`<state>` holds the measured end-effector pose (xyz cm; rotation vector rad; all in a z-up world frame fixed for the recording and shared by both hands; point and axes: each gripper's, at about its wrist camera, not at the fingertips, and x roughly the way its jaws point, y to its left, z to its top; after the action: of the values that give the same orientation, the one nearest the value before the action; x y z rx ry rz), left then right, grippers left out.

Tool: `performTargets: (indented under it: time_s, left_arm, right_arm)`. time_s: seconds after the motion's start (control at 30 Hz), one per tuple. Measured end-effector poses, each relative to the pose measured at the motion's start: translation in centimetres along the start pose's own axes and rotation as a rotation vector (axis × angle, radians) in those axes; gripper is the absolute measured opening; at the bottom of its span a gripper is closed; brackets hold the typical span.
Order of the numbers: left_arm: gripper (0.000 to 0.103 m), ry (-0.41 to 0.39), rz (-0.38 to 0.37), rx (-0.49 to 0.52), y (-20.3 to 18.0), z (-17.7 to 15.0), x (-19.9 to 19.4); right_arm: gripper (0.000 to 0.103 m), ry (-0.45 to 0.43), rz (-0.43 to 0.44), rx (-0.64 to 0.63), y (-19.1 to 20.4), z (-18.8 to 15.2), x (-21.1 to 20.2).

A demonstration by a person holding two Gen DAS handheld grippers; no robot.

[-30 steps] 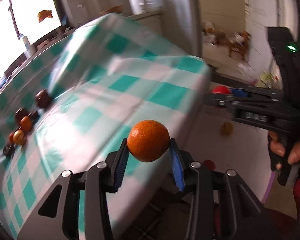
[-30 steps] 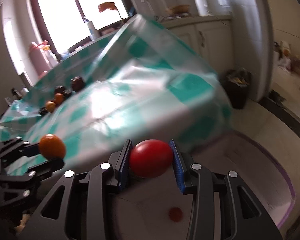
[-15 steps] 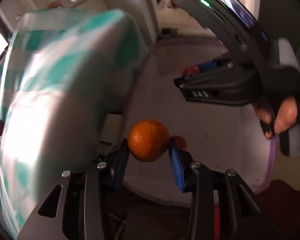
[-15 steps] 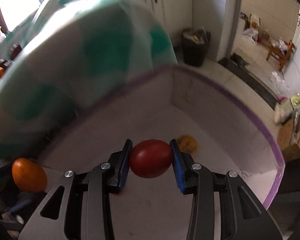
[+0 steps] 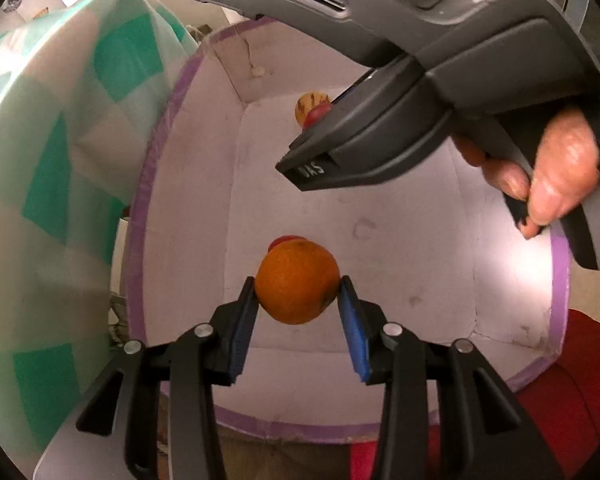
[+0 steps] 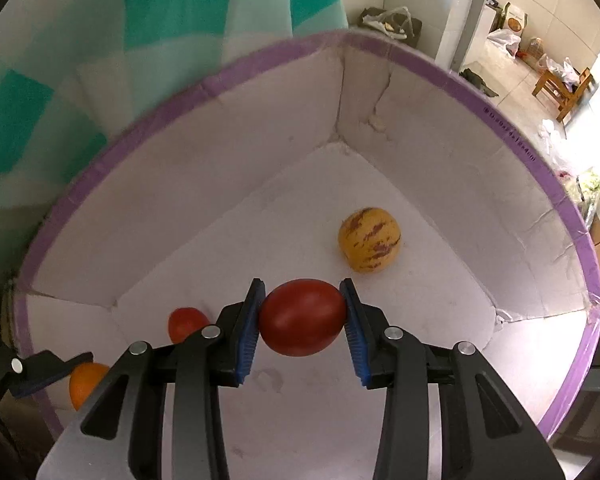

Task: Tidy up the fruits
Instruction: 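Carry the tomato and orange to the white box and open both tools, then return to the fruit row and grasp a red apple with the right tool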

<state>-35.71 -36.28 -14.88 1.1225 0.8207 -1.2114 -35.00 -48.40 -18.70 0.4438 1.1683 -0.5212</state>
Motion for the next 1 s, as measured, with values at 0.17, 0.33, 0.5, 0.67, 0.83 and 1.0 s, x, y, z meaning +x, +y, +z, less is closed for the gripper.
performTargets:
  time_s: [0.17, 0.33, 0.5, 0.67, 0.83, 1.0]
  left_arm:
    - [0.048, 0.022, -0.021, -0.044, 1.0, 0.3, 1.0]
    - [0.069, -0.025, -0.002, -0.064, 1.7, 0.5, 0.1]
    - [0.072, -0.092, 0.046, -0.063, 1.6, 0.6, -1.5]
    - [0.077, -0.31, 0.121, -0.075, 1.5, 0.0, -7.5]
    - [0.088, -0.564, 0.262, -0.236, 6.2, -2.4, -14.8]
    - [0.101, -0.669, 0.385, -0.562, 15.2, -8.9, -20.4]
  right_arm:
    - [0.041, 0.012, -0.011, -0.001, 0.4, 0.1, 0.3]
    - [0.057, 0.001, -0.006, 0.01, 0.5, 0.4, -0.1]
    - [0.067, -0.018, -0.02, 0.019, 0.3, 0.5, -1.1]
    - [0.071, -0.146, -0.023, 0.086, -1.2, 2.1, -4.9]
    - [0.079, -0.38, 0.052, 0.161, -1.5, 3.3, -11.5]
    - [0.087, -0.571, 0.203, 0.101, 2.6, 4.5, -17.1]
